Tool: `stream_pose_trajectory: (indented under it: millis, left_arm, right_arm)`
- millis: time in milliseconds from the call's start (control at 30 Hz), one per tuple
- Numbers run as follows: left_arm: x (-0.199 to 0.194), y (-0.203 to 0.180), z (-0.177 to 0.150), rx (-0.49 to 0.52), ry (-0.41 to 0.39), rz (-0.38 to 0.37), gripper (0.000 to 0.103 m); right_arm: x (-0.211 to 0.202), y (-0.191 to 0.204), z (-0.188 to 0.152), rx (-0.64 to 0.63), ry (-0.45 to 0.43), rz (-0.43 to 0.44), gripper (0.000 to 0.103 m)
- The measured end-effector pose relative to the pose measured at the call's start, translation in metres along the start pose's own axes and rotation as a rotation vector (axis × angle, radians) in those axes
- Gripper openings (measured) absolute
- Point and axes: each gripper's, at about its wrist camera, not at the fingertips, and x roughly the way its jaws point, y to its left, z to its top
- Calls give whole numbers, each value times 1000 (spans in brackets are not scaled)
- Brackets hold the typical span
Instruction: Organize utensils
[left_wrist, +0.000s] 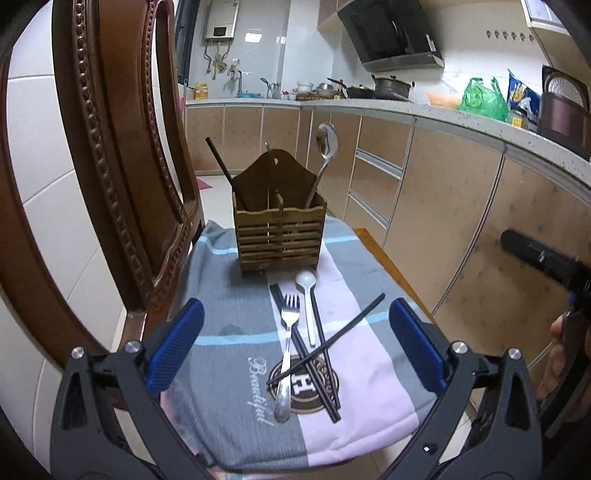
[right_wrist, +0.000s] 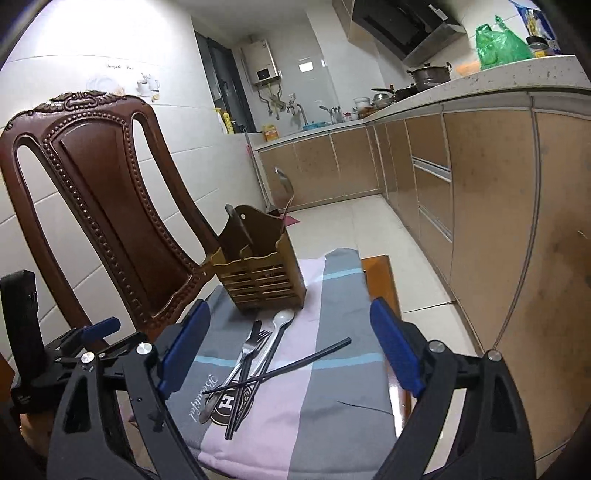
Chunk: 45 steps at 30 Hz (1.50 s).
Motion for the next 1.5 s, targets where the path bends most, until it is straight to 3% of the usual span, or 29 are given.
stream_pose_trajectory:
  millis: [133, 400, 767, 900, 1200, 1300, 1500]
  left_arm:
    - [-2, -2, -7, 22, 39, 0, 99]
    - [-14, -1, -10, 19, 16, 8, 99]
    - [-19, -4, -12, 47, 7, 5, 99]
    - [-12, -5, -17, 69, 43, 11, 98]
    - [53, 8, -67, 76, 320, 8, 72]
    - [67, 10, -80, 81, 357, 26, 65]
    - [89, 14, -87, 82, 387, 50, 55]
  right_arm:
    - [-13, -7, 1, -3, -7, -15, 86]
    - [-35, -13, 3, -12, -33, -19, 86]
    - [-41, -14, 2, -16, -42, -26, 86]
    - [-37, -14, 0, -15, -25, -24, 86]
    - [1, -18, -18, -16, 108, -13, 86]
    - [14, -20, -25, 12, 167, 4, 86]
    - [29, -14, -34, 0, 198, 29, 86]
